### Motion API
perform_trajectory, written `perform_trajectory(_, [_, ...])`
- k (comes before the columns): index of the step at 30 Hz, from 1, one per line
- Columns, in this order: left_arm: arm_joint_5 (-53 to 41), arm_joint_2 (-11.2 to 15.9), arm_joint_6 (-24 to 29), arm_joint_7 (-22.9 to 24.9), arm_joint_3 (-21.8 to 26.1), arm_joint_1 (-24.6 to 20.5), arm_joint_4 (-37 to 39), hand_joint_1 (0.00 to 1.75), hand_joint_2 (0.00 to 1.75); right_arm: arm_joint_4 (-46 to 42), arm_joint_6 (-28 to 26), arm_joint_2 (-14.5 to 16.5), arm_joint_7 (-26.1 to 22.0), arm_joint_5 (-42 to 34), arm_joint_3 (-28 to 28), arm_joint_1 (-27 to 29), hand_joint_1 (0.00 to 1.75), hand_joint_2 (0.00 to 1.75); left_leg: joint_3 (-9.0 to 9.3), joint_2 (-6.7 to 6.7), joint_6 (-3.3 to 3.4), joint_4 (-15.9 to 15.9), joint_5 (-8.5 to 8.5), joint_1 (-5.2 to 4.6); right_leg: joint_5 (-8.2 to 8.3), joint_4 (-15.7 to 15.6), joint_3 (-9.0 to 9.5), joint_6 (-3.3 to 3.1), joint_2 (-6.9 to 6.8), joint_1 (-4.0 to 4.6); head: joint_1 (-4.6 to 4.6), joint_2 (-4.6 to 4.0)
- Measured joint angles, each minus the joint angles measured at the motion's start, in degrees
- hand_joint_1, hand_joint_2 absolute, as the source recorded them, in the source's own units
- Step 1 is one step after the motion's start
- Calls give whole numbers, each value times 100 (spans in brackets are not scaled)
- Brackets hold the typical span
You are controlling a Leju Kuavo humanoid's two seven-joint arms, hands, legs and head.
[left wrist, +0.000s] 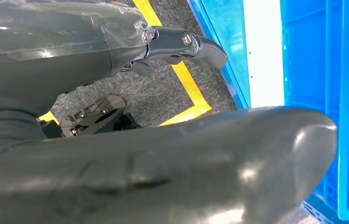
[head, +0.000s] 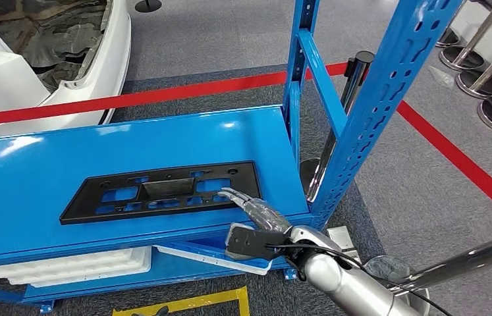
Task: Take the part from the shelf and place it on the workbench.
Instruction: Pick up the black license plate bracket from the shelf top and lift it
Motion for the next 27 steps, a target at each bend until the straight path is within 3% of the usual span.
perform_trajectory(6, [97, 0, 87, 66, -112, -22, -15, 0, 0, 167, 203, -83, 355, 439, 20, -43, 0, 175, 1, 1, -74, -10, -1, 0, -2, 0, 8, -2, -3, 0, -8, 0])
perform_trajectory(15, [283, 0, 186, 61, -191, -17, -49, 0, 0, 409, 94, -93, 430, 900, 67, -137, 0, 175, 1, 2, -73, -1, -2, -19, 4, -20, 31, 5, -7, -18, -7, 0])
perform_trajectory(27, [481, 0, 204, 36, -310, 2, -57, 0, 0, 566, -665, -90, 496, 1660, 92, -216, 0, 175, 4, 1, -65, 1, -8, -28, 3, -22, 32, 8, -8, -27, -8, 0])
